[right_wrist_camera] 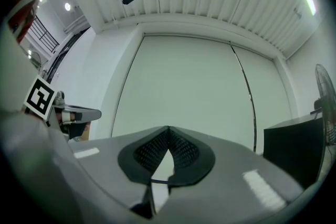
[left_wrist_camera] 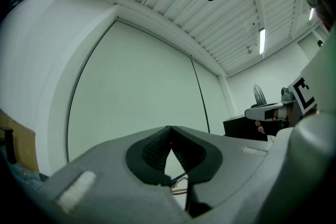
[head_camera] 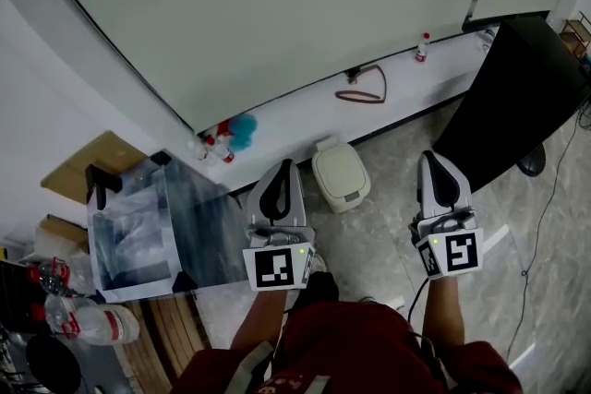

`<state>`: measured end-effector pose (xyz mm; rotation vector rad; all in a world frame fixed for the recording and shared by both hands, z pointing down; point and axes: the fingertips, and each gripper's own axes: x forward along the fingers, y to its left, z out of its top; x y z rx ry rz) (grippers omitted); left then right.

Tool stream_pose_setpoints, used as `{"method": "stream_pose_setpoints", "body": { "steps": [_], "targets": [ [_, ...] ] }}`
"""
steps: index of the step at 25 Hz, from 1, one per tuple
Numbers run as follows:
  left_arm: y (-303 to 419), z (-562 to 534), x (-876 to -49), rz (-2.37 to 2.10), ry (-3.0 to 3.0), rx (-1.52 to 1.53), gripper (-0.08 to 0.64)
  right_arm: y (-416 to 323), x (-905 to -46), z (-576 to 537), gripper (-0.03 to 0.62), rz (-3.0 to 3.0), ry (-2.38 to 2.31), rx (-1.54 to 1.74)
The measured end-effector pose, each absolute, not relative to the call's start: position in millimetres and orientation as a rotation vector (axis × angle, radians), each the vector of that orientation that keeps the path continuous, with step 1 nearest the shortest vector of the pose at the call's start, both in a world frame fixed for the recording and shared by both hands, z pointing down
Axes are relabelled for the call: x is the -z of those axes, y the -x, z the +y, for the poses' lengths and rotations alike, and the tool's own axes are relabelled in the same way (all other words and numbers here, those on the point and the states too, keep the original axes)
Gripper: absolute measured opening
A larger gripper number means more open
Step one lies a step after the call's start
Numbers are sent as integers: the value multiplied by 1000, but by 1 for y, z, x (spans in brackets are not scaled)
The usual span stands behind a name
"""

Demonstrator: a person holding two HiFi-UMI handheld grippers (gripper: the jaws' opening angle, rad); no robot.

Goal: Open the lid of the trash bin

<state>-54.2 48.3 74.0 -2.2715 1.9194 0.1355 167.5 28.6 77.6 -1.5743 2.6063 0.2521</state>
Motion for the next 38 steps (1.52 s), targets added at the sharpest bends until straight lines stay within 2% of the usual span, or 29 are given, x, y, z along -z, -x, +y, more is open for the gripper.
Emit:
{"method": "stream_pose_setpoints", "body": {
  "steps": [13,22,38],
  "targets": [
    [129,-32,-106,1874,2379,-134,5,-91,-94,-34,-2,2575,1695,-232],
    [144,-73,-152,1854,2467,-117,5,-67,-138,-62,-2,2610,1766,-140],
    [113,-99,-309,1944,2539,23,5,-84,-341,-91,-1,2801,1881,295]
  ]
}}
